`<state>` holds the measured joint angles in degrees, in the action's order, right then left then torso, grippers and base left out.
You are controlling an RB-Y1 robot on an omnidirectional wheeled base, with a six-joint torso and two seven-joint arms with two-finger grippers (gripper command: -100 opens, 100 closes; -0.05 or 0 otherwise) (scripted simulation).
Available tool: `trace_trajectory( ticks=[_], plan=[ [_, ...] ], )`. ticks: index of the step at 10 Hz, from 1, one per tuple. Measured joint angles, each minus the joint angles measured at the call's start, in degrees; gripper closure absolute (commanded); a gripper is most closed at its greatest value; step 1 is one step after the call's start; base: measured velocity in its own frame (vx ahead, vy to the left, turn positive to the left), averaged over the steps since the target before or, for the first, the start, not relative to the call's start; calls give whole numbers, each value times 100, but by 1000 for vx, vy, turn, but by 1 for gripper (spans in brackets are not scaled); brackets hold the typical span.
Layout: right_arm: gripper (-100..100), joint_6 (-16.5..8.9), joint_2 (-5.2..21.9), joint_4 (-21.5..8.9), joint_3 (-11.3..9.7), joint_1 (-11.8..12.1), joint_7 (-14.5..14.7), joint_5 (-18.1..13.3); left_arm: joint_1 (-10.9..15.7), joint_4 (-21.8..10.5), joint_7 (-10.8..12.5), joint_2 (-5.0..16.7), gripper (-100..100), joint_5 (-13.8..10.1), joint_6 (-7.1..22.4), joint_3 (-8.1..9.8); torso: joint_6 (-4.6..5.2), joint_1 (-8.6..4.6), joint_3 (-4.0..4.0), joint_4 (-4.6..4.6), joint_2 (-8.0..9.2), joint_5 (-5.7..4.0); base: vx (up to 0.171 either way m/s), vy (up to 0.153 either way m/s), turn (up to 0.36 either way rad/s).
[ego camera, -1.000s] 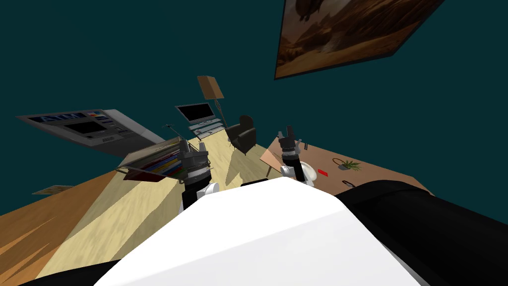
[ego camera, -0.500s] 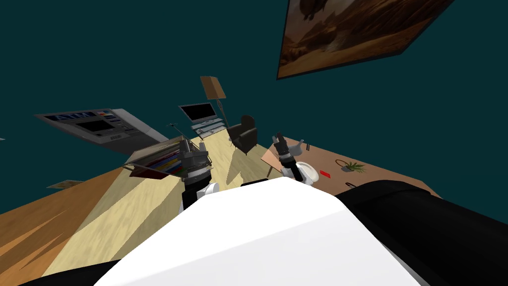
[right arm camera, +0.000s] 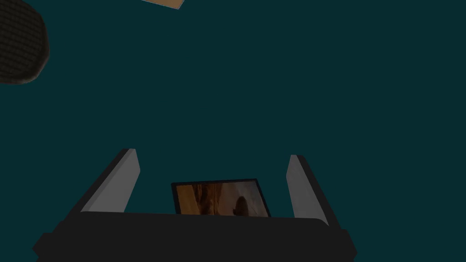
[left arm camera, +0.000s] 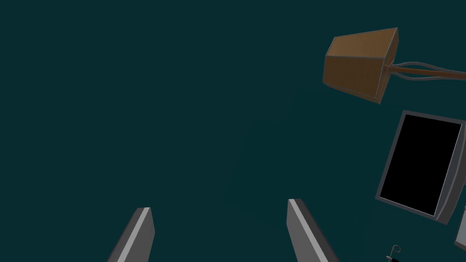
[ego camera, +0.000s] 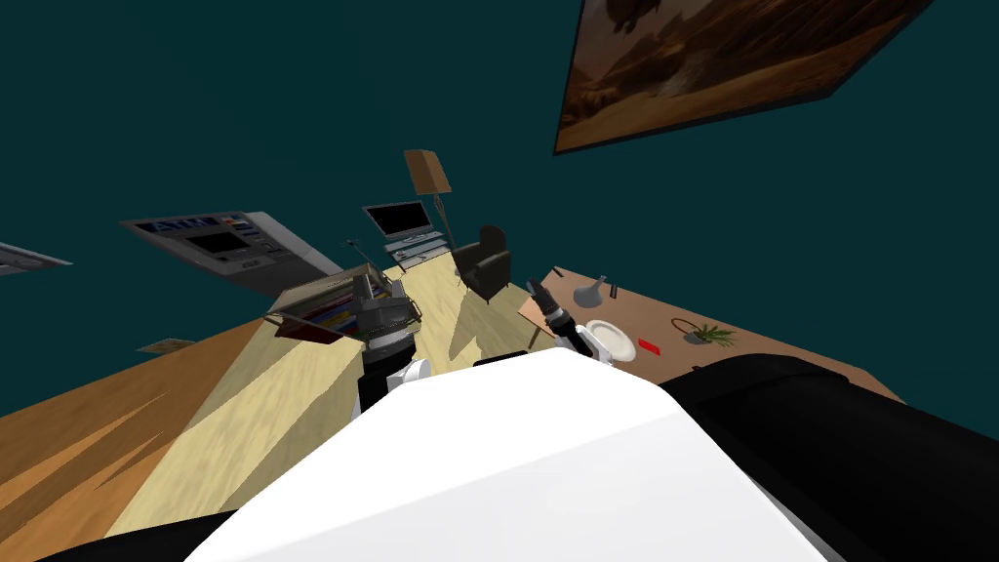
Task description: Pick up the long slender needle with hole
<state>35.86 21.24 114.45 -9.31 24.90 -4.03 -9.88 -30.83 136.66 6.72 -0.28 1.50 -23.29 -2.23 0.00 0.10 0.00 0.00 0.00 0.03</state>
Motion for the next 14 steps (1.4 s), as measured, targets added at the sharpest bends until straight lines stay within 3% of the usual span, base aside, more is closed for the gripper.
trace_trajectory(
  ticks=[2, 5, 10, 12, 14],
  plan=[
    [-100, -15, 224, -193, -104, -46, -10, -87, 0, 0, 0, 0, 0, 0, 0, 0, 1, -7, 0, 0, -1, -2, -2, 18, 50],
    [-100, 187, 559, -761, -264, -129, 19, -214, 0, 0, 0, 0, 0, 0, 0, 0, 0, -1, 0, 0, 0, -1, -3, 35, 77],
    [-100, 216, 1193, -1421, -632, -177, 94, -469, 0, 0, 0, 0, 0, 0, 0, 0, -1, -4, -1, 0, -2, -1, 1, 28, 60],
    [-100, 171, 1392, -1772, -773, -338, 94, -546, 0, 0, 0, 0, 0, 0, 0, 0, -1, -7, -5, -1, -9, -1, 22, 10, 90],
    [-100, 239, 1509, -1978, -801, -250, 129, -570, 0, 0, 0, 0, 0, 0, 0, 1, 2, -12, -2, -1, -4, -3, 12, 3, 59]
  ],
)
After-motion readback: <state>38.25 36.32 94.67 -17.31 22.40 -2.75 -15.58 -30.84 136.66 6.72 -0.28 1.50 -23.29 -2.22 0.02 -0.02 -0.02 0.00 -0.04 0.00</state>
